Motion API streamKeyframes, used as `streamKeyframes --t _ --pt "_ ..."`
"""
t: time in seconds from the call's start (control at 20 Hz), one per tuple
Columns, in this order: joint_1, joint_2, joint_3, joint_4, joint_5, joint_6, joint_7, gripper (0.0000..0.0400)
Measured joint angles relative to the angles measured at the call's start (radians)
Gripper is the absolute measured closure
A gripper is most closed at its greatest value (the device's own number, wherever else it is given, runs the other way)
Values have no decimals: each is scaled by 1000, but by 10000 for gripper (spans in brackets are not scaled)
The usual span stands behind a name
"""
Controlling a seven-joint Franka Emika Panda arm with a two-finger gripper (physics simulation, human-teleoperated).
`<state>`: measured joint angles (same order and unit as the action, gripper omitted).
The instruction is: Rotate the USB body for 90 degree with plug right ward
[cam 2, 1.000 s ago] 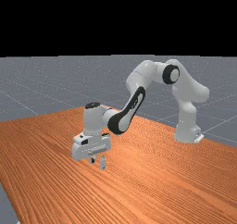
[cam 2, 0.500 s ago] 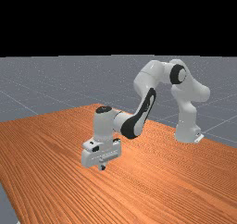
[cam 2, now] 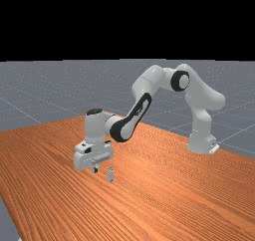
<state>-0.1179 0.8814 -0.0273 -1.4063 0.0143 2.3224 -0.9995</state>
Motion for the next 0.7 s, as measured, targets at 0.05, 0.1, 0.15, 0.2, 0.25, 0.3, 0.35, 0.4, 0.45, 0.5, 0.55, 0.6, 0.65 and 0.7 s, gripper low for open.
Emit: streamKeyframes --t 0.05,0.1,0.15,0.2,0.25,0.3,0.35,0.4,0.45,0.5,0.55,0.6,0.65,0.7 --pt "-8 3 -10 5 6 -2 23 400" --pt "-15 5 -12 9 7 -4 18 400" --pt "-15 23 -18 42 6 -39 33 400" --pt "-15 53 -21 90 3 -82 36 400" --pt "-15 69 -21 100 3 -78 36 400" --pt "-15 127 -23 187 0 -137 39 400" --pt "-15 151 -23 195 1 -120 39 400" --pt "-15 177 -22 209 1 -110 40 400" --pt "-16 181 -21 183 3 -68 39 400" --pt "-15 199 -21 207 3 -70 39 400" --pt "-6 161 -26 123 14 26 79 375" --pt "4 157 -28 114 14 31 94 387" --pt "17 152 -30 106 15 35 116 392" --pt "33 147 -32 97 16 38 140 395"
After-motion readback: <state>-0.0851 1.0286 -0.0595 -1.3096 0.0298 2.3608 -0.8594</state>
